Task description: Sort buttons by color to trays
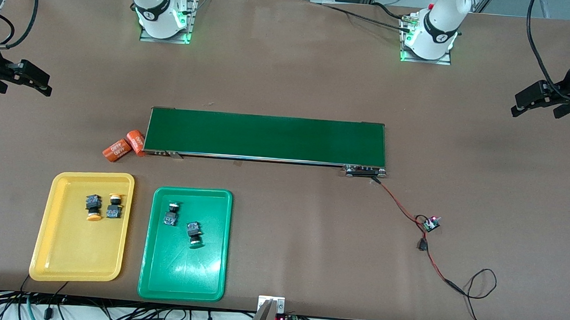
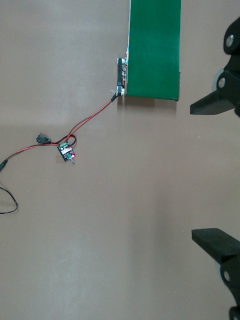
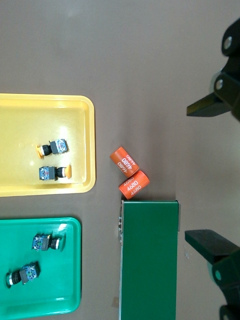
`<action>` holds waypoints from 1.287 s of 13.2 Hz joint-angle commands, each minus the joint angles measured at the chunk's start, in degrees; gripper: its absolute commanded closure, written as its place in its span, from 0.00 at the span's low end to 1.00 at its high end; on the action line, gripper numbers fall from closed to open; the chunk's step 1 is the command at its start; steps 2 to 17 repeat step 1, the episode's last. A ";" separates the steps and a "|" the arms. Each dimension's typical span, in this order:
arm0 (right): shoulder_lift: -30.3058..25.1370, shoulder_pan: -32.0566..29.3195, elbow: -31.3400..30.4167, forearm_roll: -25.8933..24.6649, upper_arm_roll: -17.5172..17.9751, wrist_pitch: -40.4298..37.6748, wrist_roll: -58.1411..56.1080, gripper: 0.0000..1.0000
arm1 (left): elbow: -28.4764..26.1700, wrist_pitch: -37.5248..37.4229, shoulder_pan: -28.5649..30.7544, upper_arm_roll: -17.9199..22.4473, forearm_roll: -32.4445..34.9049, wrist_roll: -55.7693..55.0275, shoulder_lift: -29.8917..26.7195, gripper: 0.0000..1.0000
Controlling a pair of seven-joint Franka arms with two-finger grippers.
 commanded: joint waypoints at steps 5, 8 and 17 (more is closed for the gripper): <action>-0.50 -0.50 -0.38 0.86 0.47 -0.37 0.81 0.00 | 0.41 -0.84 0.08 0.34 0.69 0.20 -0.42 0.00; -0.50 -0.50 -0.38 0.86 0.47 -0.37 0.81 0.00 | 0.41 -0.84 0.08 0.34 0.69 0.20 -0.42 0.00; -0.50 -0.50 -0.38 0.86 0.47 -0.37 0.81 0.00 | 0.41 -0.84 0.08 0.34 0.69 0.20 -0.42 0.00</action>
